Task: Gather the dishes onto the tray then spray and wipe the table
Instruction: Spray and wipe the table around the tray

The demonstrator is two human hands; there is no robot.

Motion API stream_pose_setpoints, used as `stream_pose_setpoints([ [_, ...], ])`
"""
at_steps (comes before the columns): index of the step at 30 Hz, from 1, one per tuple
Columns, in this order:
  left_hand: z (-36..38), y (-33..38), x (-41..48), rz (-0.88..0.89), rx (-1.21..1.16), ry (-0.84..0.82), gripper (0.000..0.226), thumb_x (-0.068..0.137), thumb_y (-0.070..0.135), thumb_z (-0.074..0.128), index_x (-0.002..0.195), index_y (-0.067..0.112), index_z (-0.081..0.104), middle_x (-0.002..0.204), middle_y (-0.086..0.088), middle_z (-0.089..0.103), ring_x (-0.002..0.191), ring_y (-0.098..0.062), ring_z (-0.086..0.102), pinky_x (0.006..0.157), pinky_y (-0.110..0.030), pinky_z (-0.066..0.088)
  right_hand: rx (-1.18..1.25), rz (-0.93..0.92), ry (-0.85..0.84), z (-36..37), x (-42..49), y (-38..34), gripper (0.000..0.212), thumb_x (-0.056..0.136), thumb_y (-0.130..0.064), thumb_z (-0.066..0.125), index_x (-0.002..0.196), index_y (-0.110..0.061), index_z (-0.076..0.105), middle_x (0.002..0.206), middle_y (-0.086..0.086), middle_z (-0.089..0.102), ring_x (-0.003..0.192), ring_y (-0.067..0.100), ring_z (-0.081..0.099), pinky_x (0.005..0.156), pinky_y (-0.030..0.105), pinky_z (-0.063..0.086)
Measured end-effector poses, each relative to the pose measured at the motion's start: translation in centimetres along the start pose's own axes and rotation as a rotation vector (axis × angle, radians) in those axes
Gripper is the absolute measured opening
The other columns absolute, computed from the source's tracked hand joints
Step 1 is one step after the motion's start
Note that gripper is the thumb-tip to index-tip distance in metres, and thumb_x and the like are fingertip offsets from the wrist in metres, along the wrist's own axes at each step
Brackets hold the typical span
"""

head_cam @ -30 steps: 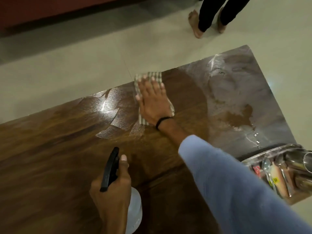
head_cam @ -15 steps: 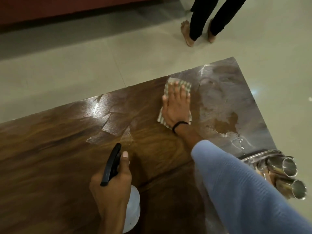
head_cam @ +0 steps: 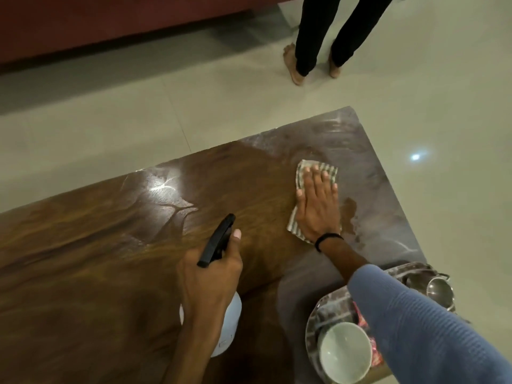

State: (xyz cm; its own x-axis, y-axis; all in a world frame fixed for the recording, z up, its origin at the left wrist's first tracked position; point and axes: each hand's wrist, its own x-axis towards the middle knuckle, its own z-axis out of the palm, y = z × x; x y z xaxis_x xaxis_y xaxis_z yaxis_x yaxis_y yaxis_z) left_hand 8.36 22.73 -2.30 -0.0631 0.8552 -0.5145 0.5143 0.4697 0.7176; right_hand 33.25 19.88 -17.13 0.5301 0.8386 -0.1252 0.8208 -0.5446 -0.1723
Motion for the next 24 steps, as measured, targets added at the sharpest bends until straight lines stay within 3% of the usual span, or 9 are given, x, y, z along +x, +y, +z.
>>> stream_pose_setpoints([
  [4, 4.1, 1.3, -0.4, -0.056, 0.056, -0.008, 0.042, 0.078, 0.056, 0.073, 0.064, 0.015, 0.071, 0.057, -0.002, 0.069, 0.054, -0.016, 0.066, 0.061, -0.036, 0.058, 0.029, 0.096, 0.039, -0.4, 1.4, 3.8, 0.058, 0.104, -0.041, 0.016, 0.158, -0.021, 0.013, 0.166, 0.005, 0.016, 0.154, 0.024, 0.012, 0.125, 0.049, 0.008],
  [7, 6.5, 2.3, -0.8, -0.083, 0.085, 0.051, 0.047, 0.077, 0.049, 0.077, 0.056, 0.011, 0.061, 0.049, -0.004, 0.060, 0.048, -0.021, 0.061, 0.056, -0.036, 0.055, 0.071, 0.137, 0.049, -0.5, 1.7, 5.1, 0.058, 0.104, -0.042, 0.016, 0.158, -0.021, 0.013, 0.166, 0.004, 0.016, 0.154, 0.025, 0.011, 0.125, 0.047, 0.006],
  [15, 9.8, 2.5, -0.9, -0.020, 0.126, 0.081, 0.049, 0.079, 0.051, 0.073, 0.049, 0.014, 0.060, 0.042, -0.003, 0.055, 0.042, -0.022, 0.059, 0.056, -0.043, 0.057, 0.071, 0.143, 0.088, -0.4, 1.5, 5.3, 0.056, 0.105, -0.039, 0.020, 0.159, -0.021, 0.015, 0.166, 0.003, 0.015, 0.154, 0.022, 0.011, 0.126, 0.045, 0.006],
  [21, 9.4, 3.1, -0.6, -0.065, 0.103, 0.092, 0.043, 0.082, 0.052, 0.073, 0.056, 0.018, 0.068, 0.050, -0.002, 0.063, 0.052, -0.020, 0.063, 0.059, -0.032, 0.053, 0.069, 0.146, 0.107, -0.4, 2.0, 5.9, 0.056, 0.106, -0.039, 0.020, 0.159, -0.022, 0.014, 0.166, 0.003, 0.014, 0.154, 0.023, 0.010, 0.126, 0.046, 0.005],
  [24, 8.3, 2.3, -0.5, -0.076, 0.107, 0.119, 0.044, 0.081, 0.051, 0.072, 0.055, 0.016, 0.068, 0.051, -0.004, 0.064, 0.055, -0.021, 0.064, 0.057, -0.027, 0.048, 0.080, 0.262, 0.137, -1.6, 5.8, 8.5, 0.056, 0.106, -0.039, 0.021, 0.158, -0.020, 0.014, 0.166, 0.006, 0.014, 0.154, 0.028, 0.011, 0.125, 0.049, 0.008],
])
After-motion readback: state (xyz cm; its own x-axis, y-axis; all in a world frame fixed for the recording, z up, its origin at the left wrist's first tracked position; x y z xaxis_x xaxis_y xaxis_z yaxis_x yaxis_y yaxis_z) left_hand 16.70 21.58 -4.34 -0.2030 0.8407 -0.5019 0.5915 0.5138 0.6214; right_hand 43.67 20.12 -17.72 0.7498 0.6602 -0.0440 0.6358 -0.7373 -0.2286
